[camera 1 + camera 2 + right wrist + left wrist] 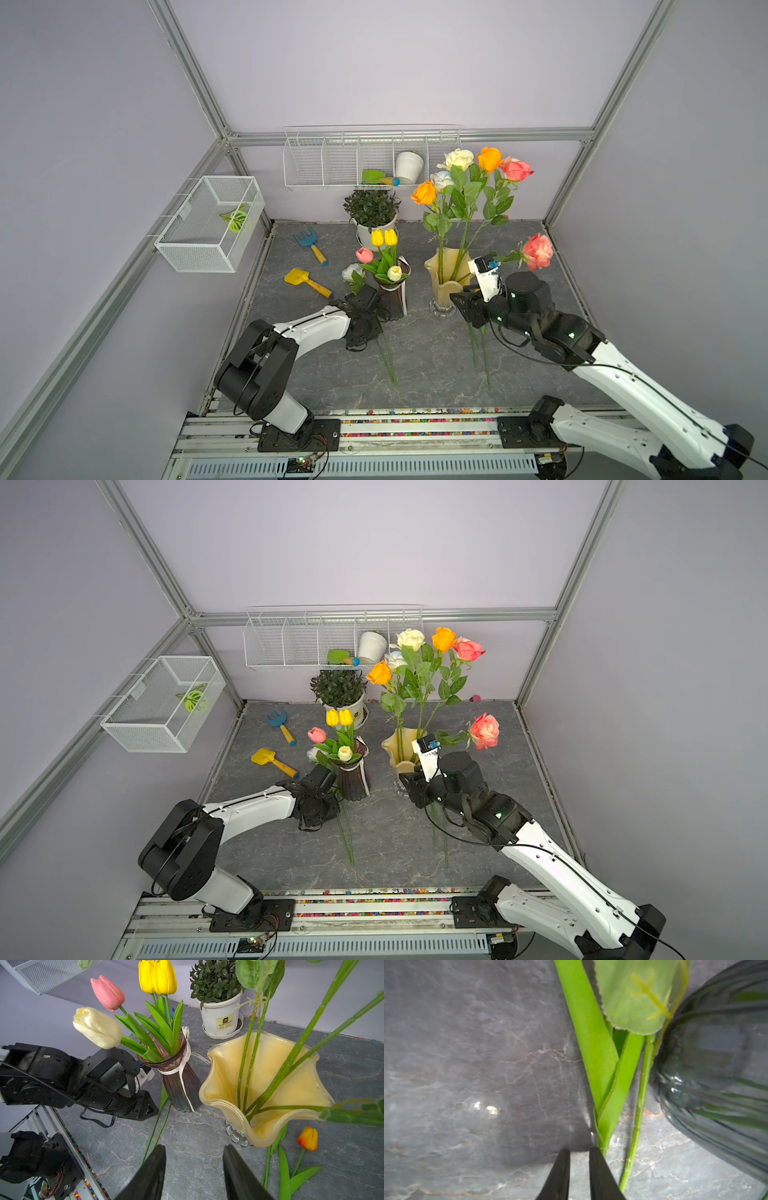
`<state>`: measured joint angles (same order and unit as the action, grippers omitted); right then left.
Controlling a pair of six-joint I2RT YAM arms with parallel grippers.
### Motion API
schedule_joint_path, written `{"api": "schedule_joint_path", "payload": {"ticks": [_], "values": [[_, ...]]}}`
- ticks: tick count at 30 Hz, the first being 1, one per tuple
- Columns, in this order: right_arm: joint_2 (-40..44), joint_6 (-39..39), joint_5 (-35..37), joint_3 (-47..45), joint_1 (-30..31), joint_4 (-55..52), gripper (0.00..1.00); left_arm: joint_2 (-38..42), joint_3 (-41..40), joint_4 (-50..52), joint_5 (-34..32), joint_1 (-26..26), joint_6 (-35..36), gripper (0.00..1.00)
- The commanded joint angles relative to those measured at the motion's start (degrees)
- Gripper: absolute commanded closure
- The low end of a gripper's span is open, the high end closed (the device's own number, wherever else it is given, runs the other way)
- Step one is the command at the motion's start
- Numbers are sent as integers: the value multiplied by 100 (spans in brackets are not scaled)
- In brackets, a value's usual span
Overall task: Arrange the flowers in different vases according to their variety
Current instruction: Pick up the flower at the center of the board.
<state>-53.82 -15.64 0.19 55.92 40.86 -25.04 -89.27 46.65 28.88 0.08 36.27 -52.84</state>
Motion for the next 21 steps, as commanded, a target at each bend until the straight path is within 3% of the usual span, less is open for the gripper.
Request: {"api": "schedule_joint_path", "payload": {"ticks": [1,8,21], "values": [[-18,-88,-51,-114,27,127,50,230,152,214,-41,7,-29,77],[-130,-114,-139,-153,27,271,50,698,291,414,-141,29,-69,75],[10,-49,-14,-134,27,53,49,-366,444,56,-21,29,6,76]]}}
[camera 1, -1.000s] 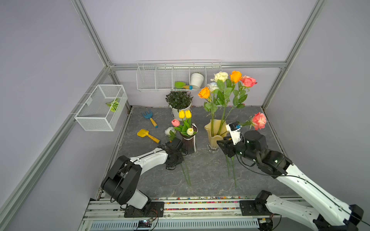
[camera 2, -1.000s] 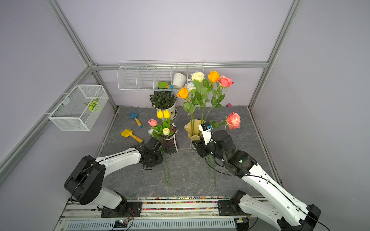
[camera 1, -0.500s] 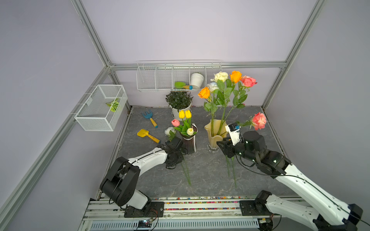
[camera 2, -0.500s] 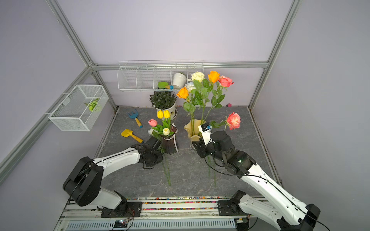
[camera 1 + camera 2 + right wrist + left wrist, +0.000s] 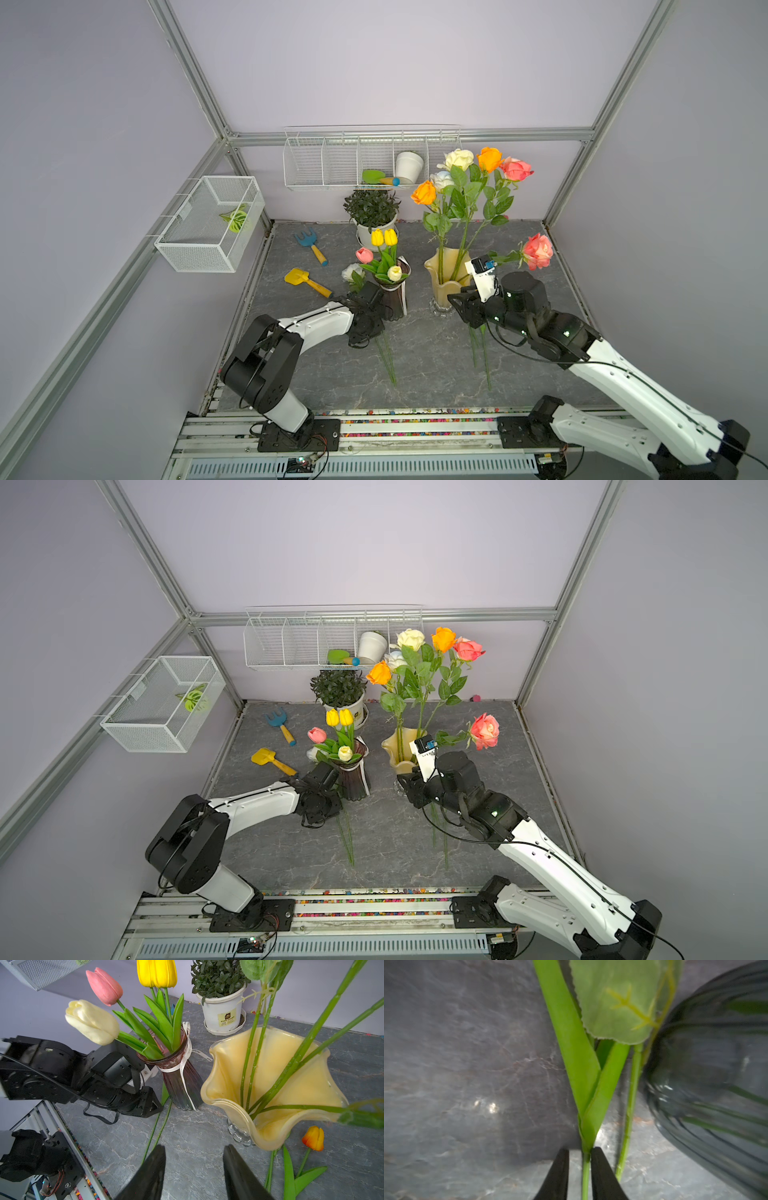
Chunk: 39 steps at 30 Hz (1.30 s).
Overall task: Arrange the flowers in different vases according to their variety
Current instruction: Pick up the flower at the center of the board.
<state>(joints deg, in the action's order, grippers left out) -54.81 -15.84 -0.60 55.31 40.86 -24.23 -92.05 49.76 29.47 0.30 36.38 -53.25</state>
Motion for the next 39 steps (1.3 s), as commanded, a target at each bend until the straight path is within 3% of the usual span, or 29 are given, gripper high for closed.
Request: {"api": "schedule_joint_path", "payload": {"ticks": [1,8,11,17,27,34,39], "values": [[110,-29,67,-73,27,-26,49,-122,146,-3,-70,18,59,76],[84,-83,93,-86,26,-60,49,-600,271,-43,-38,18,108,79],[109,-218,231,-134,19,-102,49,-780,271,58,-103,18,115,99],[74,-747,809,-294,-112,-387,46,-771,229,401,-446,18,79,100],[51,-1027,965,-591,-219,-377,34,14,17,976,-1093,18,-160,100],[-25,-1487,1628,-669,-262,-894,30,941,-195,1276,-1521,18,-353,100],[-266,-1801,1552,-805,-510,-1244,27,1755,-95,1587,-2020,57,-311,100]]}}
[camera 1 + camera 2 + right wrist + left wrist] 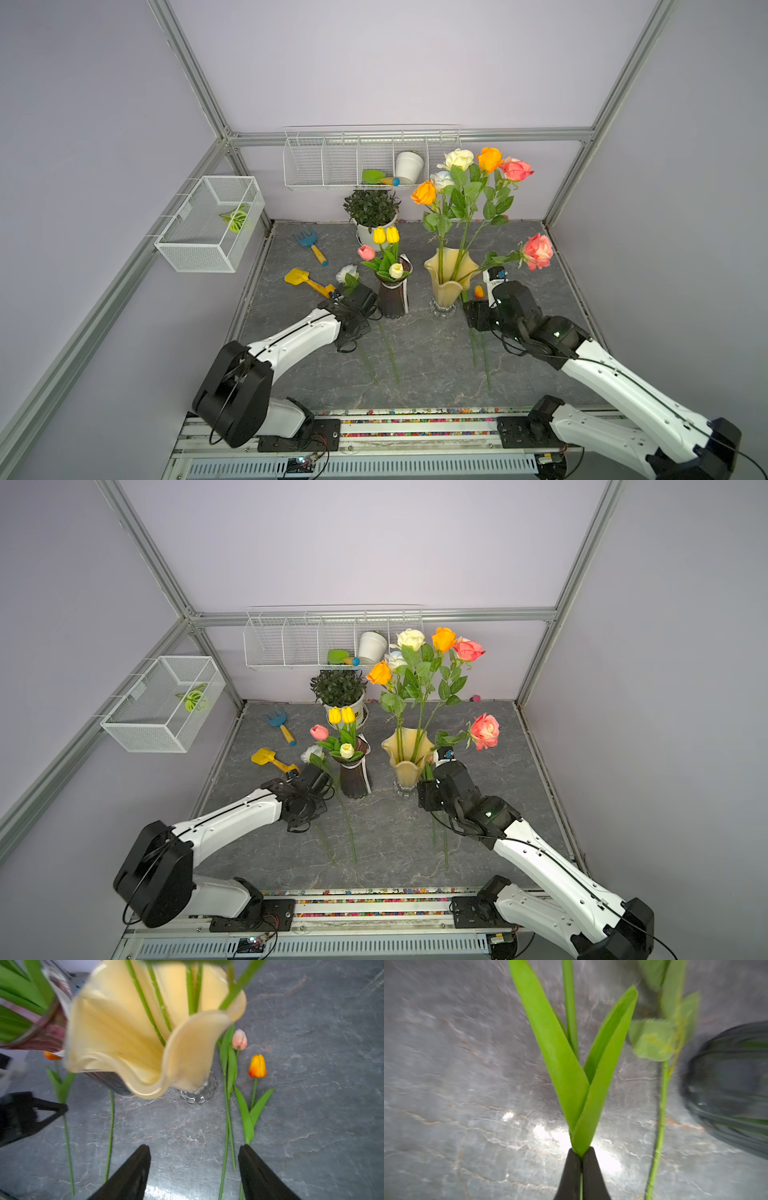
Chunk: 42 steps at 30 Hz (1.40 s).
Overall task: Arrange the flowers in different vases according to their variety
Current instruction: Pick up the flower at the center of the board.
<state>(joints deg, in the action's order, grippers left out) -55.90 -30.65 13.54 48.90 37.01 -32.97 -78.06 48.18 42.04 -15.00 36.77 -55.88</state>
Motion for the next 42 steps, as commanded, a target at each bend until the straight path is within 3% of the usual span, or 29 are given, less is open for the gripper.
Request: {"api": "schedule_joint_path", "payload": {"ticks": [1,9,15,20,27,32,42], "values": [[-230,-368,73,-195,-195,-441,27,533,135,428,-635,38,-9,100],[-1316,-322,-334,-399,-802,-707,26,1775,297,579,-1168,57,413,100],[-2224,-137,-524,-584,-1140,-142,26,2368,343,453,-1320,91,659,100],[-2824,-13,-610,-529,-1306,204,30,2658,736,69,-1347,169,1458,100],[-3282,32,-809,-370,-1458,224,46,2494,1658,-825,-1352,466,3044,100],[-3308,-14,-906,-442,-1472,224,58,2113,2304,-1505,-1011,552,3882,100],[-3054,-69,-925,-455,-1478,137,60,1359,3377,-2335,-166,666,4736,100]]}}
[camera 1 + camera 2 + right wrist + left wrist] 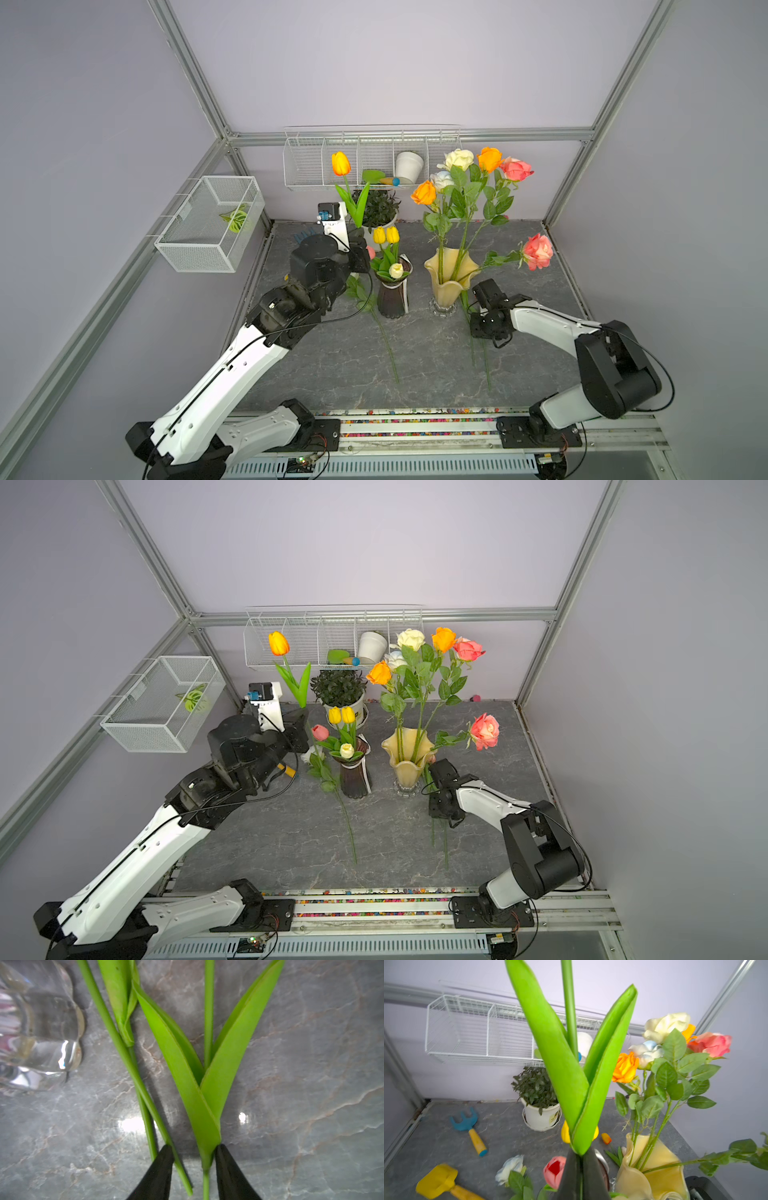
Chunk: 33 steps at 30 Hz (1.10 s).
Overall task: Arrange the flowers in different vases according to their variety
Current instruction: Pick up the flower at the center of the board, then insert the flower into the vase.
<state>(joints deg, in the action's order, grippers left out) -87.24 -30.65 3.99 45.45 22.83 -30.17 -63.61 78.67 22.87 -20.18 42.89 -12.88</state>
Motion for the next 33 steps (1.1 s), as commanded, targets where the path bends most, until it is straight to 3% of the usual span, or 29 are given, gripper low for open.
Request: {"api": "schedule_joint_path", "payload": {"ticks": [1,9,15,33], "values": [[159,-72,65,-100,-58,-181,60,-148,438,-473,418,63,507,100],[618,-84,224,14,-51,-460,60,-557,643,-1185,747,62,865,100],[413,-90,196,-75,-60,-319,60,-973,460,-1794,852,67,1080,100],[-64,-204,91,-140,-64,72,69,-1582,-1053,-4116,561,67,1867,100]]}}
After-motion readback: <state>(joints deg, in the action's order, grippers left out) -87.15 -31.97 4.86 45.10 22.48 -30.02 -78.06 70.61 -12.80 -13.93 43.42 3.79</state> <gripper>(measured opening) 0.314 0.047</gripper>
